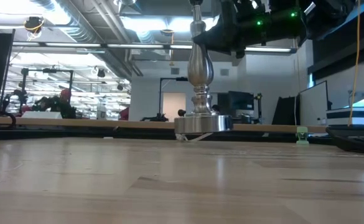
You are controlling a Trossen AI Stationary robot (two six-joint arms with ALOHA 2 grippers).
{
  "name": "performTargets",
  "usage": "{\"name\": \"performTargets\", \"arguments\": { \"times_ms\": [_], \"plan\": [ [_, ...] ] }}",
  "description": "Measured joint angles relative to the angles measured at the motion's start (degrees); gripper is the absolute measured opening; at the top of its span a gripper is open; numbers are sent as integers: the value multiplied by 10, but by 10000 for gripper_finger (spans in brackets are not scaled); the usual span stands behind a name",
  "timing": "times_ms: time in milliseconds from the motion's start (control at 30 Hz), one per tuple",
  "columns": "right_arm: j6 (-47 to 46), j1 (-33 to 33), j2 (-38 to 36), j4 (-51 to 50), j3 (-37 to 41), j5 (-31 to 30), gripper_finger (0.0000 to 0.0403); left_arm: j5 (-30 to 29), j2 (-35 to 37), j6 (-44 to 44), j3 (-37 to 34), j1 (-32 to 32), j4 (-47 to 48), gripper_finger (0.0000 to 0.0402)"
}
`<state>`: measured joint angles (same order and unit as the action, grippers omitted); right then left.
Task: Screw lightbulb
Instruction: Insert the lightbulb into the silver lamp
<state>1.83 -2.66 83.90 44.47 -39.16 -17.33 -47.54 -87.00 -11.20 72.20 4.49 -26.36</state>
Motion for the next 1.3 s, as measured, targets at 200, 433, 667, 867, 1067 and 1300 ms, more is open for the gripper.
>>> {"name": "performTargets", "arguments": {
  "times_ms": [200,433,667,867,1067,1300],
  "plan": [
    [0,0,0,-1,0,3,142,2,-6,-5,0,-4,4,219],
    [1,0,0,8,0,20,142,48,-6,-8,0,-4,4,127],
    [-15,0,-1,21,1,106,142,106,-5,-2,0,6,5,127],
    [-20,0,-31,8,2,269,143,186,19,57,2,17,61,127],
    [-33,-1,-48,-20,-12,407,141,340,26,98,3,16,81,127],
    [-77,1,-48,-65,-41,568,126,506,25,80,2,15,81,127]
  ]
}}
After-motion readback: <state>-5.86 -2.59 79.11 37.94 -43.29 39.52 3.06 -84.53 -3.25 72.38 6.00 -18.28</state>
